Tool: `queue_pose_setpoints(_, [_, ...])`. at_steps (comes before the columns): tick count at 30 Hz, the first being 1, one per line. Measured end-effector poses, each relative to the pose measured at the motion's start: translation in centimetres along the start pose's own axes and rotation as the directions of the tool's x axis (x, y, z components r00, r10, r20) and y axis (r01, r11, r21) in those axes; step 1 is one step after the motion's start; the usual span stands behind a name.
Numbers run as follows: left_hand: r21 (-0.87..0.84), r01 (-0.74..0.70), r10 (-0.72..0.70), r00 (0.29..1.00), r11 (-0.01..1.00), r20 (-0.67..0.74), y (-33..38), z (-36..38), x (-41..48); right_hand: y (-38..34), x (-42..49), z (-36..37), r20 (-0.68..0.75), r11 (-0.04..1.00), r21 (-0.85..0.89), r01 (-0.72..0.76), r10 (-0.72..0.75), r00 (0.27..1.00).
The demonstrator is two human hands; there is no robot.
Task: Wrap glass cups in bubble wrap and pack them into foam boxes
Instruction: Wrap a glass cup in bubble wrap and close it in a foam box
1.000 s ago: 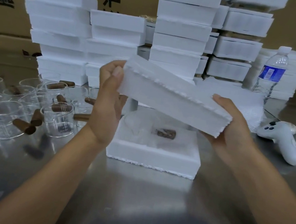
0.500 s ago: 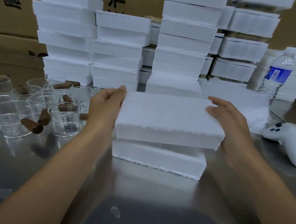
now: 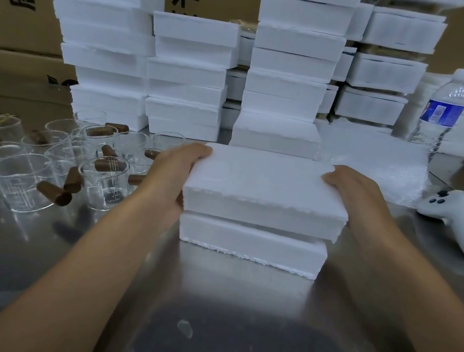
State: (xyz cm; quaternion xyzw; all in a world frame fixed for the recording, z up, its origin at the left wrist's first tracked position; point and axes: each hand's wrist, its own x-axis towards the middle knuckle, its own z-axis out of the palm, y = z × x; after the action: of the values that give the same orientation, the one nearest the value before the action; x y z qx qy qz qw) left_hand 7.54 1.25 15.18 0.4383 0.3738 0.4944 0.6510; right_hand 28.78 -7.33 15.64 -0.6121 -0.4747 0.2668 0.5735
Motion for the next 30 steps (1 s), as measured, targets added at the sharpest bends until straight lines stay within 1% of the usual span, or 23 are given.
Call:
queue_pose_setpoints(4, [-0.027, 0.052, -0.051, 0.997, 0.998, 0.051, -0.1, -0.1, -0.1, 0.1, -0.2, -0.1, 0.043, 0.999, -0.032, -0.037, 0.038, 0.998])
queue_pose_setpoints(9, [-0.040, 0.112, -0.106, 0.987, 0.993, 0.122, 0.0, -0.3, -0.3, 0.5, -0.5, 0.0, 0.077, 0.992, 0.081, -0.098, 0.092, 0.993])
queue_pose_setpoints(11, [-0.025, 0.126, -0.123, 0.987, 0.992, 0.100, -0.1, -0.3, -0.2, 0.5, -0.5, 0.1, 0.086, 0.986, 0.109, -0.125, 0.116, 0.989])
queue_pose_setpoints(14, [-0.005, 0.143, -0.142, 0.988, 0.990, 0.066, -0.1, -0.4, -0.2, 0.7, -0.2, 0.1, 0.085, 0.979, 0.089, -0.184, 0.177, 0.981])
queue_pose_setpoints(17, [0.000, 0.164, -0.164, 0.984, 0.986, 0.064, 0.1, -0.6, -0.2, 0.9, 0.0, 0.0, 0.094, 0.969, 0.106, -0.224, 0.214, 0.972])
queue_pose_setpoints(21, [0.043, 0.188, -0.191, 0.978, 0.981, 0.080, 0.3, -0.7, -0.2, 1.2, 0.1, -0.2, 0.127, 0.965, 0.120, -0.232, 0.217, 0.968])
queue_pose_setpoints(25, [0.080, 0.194, -0.200, 0.977, 0.978, 0.077, 0.3, -0.8, -0.1, 1.2, 0.0, -0.3, 0.163, 0.945, 0.148, -0.292, 0.268, 0.950])
queue_pose_setpoints(27, [0.112, 0.189, -0.198, 0.977, 0.976, 0.082, 0.4, -0.9, -0.1, 1.2, -0.1, -0.4, 0.214, 0.942, 0.150, -0.301, 0.266, 0.940])
queue_pose_setpoints(30, [0.171, 0.169, -0.184, 0.980, 0.971, 0.079, 0.6, -1.1, 0.1, 1.1, 0.0, -0.7, 0.307, 0.949, 0.108, -0.295, 0.250, 0.918])
